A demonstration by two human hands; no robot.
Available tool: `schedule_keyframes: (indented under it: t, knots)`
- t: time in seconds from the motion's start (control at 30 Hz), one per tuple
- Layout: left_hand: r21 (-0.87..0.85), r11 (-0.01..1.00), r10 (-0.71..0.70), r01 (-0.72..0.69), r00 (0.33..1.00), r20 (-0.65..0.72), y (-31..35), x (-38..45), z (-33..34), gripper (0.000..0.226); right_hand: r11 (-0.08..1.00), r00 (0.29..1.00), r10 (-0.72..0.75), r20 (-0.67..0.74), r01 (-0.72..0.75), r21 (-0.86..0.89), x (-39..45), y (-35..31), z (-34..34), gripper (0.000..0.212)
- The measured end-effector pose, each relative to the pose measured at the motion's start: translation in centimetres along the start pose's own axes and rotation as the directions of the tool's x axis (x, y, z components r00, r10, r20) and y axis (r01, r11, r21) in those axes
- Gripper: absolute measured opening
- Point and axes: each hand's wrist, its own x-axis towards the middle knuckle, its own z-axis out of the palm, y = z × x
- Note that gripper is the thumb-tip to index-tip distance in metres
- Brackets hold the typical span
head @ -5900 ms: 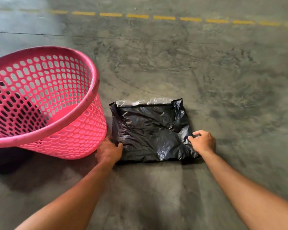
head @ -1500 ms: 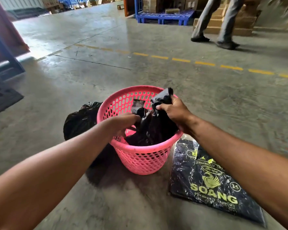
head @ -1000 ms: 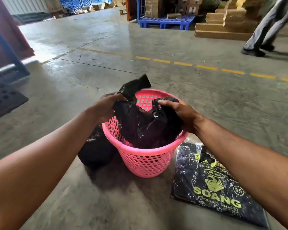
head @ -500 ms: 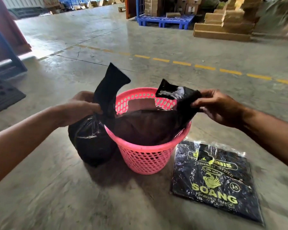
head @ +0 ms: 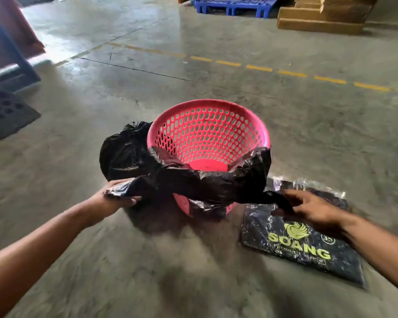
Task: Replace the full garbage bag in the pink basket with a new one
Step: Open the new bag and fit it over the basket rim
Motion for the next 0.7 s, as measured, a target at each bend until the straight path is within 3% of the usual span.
schedule_keyframes:
  t: [0.07, 0.13, 0.2, 0.27, 0.33, 0.37, 0.43, 0.5, 0.6, 0.7]
  knots:
    - [-0.137, 0.969, -0.203, 0.205, 0.979, 0.026, -1.4, -0.8, -0.1, 0.058, 0.994, 0.985, 0.105, -0.138, -0.099, 0.051, 0.3, 1.1, -0.2, 0.042]
    - [-0.135, 0.955, -0.274, 0.263, 0.959, -0.067, -1.7, -1.3, -1.3, 0.049, 0.992, 0.940, 0.122, -0.320, -0.105, 0.070, 0.1, 0.8, -1.1, 0.036]
    - [-0.132, 0.959, -0.279, 0.249, 0.906, -0.319, -1.0, -1.5, -2.9, 0.036, 0.998, 0.866, -0.036, -0.499, 0.003, -0.068, -0.6, -0.8, -2.1, 0.030]
    - [-0.093, 0.987, -0.163, 0.134, 0.834, -0.527, 0.7, -1.5, -4.2, 0.033, 0.923, 0.731, -0.341, -0.592, 0.139, -0.360, -1.8, -3.2, -1.9, 0.018]
    - [0.051, 0.997, 0.080, -0.062, 0.813, -0.576, 3.1, -1.8, -4.1, 0.032, 0.744, 0.596, -0.631, -0.496, 0.285, -0.604, -3.3, -5.6, 0.1, 0.004]
    - [0.145, 0.977, 0.212, -0.157, 0.810, -0.547, 4.3, -2.1, -3.4, 0.028, 0.643, 0.558, -0.726, -0.401, 0.345, -0.683, -3.9, -6.4, 1.5, 0.008]
    - [0.359, 0.886, 0.428, -0.293, 0.813, -0.394, 6.0, -3.0, -1.1, 0.013, 0.463, 0.534, -0.821, -0.203, 0.412, -0.785, -4.3, -7.0, 5.0, 0.020]
    - [0.605, 0.698, 0.586, -0.383, 0.791, -0.175, 6.3, -3.6, 2.0, 0.029, 0.247, 0.492, -0.870, -0.009, 0.420, -0.873, -3.9, -6.5, 8.0, 0.029]
    - [0.800, 0.432, 0.670, -0.417, 0.742, 0.025, 5.5, -3.2, 5.8, 0.070, 0.009, 0.498, -0.849, 0.175, 0.346, -0.938, -2.5, -5.2, 10.3, 0.026]
    - [0.867, 0.335, 0.682, -0.369, 0.730, 0.047, 4.8, -1.8, 7.1, 0.069, -0.010, 0.522, -0.841, 0.144, 0.252, -0.968, -1.2, -4.8, 10.3, 0.021]
